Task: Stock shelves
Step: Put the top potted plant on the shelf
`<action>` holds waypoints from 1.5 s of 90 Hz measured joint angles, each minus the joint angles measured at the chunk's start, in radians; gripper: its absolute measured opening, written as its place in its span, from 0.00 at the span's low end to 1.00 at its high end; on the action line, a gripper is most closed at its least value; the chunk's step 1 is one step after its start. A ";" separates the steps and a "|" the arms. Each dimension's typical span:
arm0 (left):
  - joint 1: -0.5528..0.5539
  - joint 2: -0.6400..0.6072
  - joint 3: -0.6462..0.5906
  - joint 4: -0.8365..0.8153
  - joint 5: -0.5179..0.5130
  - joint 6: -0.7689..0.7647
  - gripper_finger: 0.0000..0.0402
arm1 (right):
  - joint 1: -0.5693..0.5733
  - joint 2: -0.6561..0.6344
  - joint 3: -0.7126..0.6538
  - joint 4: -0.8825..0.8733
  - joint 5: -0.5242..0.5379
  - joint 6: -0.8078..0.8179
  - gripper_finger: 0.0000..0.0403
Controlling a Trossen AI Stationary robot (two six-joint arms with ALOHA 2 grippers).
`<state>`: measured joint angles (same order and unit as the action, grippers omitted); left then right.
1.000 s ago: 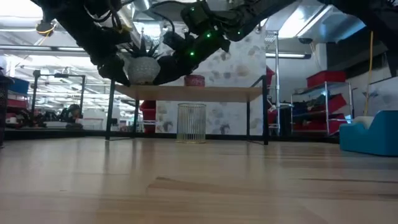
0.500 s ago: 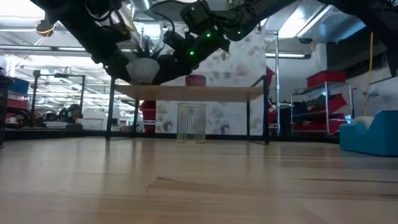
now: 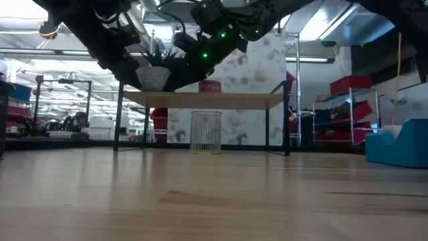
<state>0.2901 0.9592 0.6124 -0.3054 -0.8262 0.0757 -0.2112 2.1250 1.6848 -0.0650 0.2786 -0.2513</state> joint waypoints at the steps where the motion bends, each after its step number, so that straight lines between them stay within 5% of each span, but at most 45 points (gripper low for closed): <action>1: 0.000 0.000 0.000 0.000 0.000 -0.003 0.75 | 0.003 0.000 0.000 -0.002 0.004 0.004 0.90; 28: -0.004 -0.012 0.000 -0.026 -0.011 -0.012 0.75 | 0.074 -0.023 -0.001 -0.056 0.066 0.045 0.90; 44: -0.030 -0.071 0.000 -0.065 -0.027 -0.011 0.75 | 0.095 -0.074 0.000 -0.049 -0.111 0.090 0.82; 60: -0.066 -0.154 0.000 -0.102 -0.027 -0.023 0.75 | 0.092 -0.057 0.000 0.055 -0.251 0.156 0.60; 84: -0.134 -0.267 0.000 -0.099 0.008 -0.074 0.75 | 0.061 0.049 -0.002 0.177 -0.299 0.202 0.04; 135: -0.154 -0.301 0.001 -0.113 0.008 -0.079 0.75 | -0.067 0.056 0.000 0.298 -0.314 0.293 0.00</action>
<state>0.1360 0.6582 0.6132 -0.4183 -0.8181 -0.0033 -0.2780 2.1815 1.6844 0.2328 -0.0351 0.0420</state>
